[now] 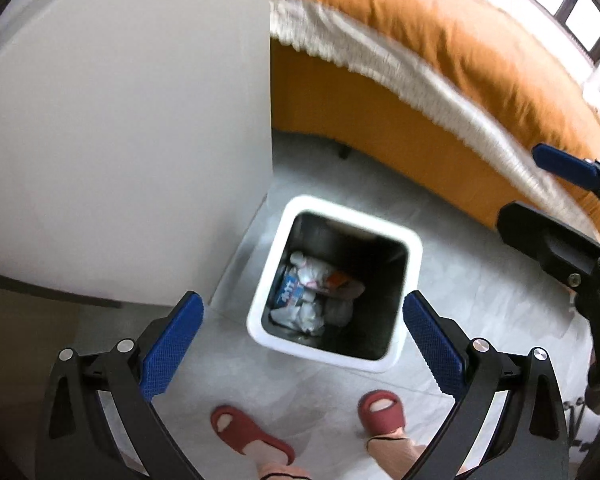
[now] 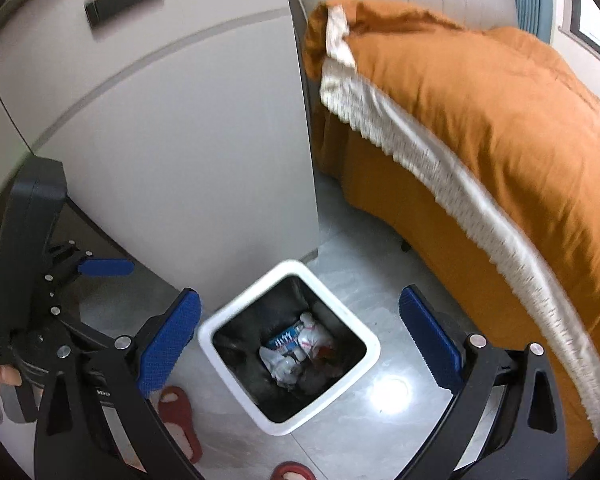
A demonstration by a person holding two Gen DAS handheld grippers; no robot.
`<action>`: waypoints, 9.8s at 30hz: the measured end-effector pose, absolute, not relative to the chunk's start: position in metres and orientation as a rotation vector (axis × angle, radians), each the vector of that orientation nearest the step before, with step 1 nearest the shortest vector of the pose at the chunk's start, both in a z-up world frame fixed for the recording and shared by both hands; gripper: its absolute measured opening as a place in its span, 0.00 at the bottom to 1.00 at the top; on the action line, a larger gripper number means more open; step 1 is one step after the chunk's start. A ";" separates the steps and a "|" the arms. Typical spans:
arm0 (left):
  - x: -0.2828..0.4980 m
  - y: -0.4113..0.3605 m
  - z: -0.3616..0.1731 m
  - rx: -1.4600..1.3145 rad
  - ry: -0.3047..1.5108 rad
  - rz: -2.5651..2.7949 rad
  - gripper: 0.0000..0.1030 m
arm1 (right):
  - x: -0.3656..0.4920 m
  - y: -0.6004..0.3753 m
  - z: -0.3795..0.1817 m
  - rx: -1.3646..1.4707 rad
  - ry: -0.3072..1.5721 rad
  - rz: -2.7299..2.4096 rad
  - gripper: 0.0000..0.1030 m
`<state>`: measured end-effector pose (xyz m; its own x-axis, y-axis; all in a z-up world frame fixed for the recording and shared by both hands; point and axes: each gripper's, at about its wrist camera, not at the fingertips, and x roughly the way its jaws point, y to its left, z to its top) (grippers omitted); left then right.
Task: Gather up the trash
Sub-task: 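Raise both tools back over the remaining trash on the desk, then grasp the clear plastic bag with the left tool while the right tool grasps the yellowish tissue, then carry the bag and tissue down to the white bin and release both, then raise both tools back over the desk toward the wrappers, then grasp the yellow chip wrapper with the left tool while the right tool grasps the pink wrapper, then carry the yellow and pink wrappers to the white bin and release both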
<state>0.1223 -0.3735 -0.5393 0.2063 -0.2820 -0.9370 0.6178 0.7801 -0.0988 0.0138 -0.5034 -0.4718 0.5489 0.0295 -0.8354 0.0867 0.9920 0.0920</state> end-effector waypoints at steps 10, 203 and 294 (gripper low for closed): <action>0.116 -0.354 -0.395 0.269 1.065 -0.629 0.95 | 0.021 -0.480 -0.328 0.064 0.866 -0.011 0.96; 0.113 -0.314 -0.268 0.009 0.940 -0.704 0.96 | 0.007 -0.462 -0.202 0.146 0.647 0.047 0.96; 0.280 -0.058 -0.135 0.256 0.827 -0.939 0.25 | 0.135 -0.183 -0.109 0.226 0.704 0.067 0.02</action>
